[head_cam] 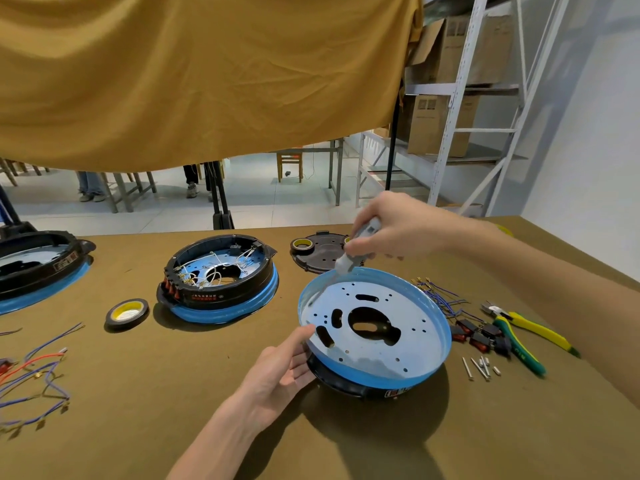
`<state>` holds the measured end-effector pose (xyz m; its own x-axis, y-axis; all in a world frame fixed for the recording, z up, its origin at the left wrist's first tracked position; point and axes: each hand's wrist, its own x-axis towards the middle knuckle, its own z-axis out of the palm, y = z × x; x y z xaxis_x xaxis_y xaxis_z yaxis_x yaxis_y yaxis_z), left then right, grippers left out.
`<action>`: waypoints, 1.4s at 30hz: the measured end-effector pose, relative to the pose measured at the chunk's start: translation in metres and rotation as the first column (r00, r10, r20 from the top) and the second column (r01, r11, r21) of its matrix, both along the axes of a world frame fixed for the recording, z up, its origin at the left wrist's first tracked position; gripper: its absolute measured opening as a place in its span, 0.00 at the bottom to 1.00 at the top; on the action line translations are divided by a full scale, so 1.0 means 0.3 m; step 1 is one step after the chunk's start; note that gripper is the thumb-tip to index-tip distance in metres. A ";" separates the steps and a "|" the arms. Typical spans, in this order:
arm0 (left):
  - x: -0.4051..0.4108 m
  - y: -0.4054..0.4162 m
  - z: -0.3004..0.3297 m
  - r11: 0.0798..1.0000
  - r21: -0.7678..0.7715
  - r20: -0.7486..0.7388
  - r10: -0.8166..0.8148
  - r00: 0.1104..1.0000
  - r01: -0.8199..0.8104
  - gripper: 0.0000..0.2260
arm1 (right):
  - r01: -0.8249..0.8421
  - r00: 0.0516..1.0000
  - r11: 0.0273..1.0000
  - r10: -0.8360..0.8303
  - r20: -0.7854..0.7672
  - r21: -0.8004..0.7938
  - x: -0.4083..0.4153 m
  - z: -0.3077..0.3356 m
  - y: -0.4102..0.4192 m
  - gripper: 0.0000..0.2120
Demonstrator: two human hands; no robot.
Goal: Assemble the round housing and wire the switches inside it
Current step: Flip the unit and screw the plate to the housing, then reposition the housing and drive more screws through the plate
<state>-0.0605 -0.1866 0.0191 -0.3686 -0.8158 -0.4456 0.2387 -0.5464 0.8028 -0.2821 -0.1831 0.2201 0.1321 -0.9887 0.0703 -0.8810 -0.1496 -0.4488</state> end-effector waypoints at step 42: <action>-0.217 0.143 0.050 0.090 -0.742 0.630 0.435 0.644 0.665 0.17 | 0.490 0.138 0.713 -0.632 0.763 0.501 -0.142 -0.690 0.200 0.22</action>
<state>-0.1257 -0.1436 0.0340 -0.6104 -0.6333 0.4758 -0.5140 0.7737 0.3704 -0.3246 -0.1231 0.0131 -0.5272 -0.7668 -0.3662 0.1912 0.3128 -0.9304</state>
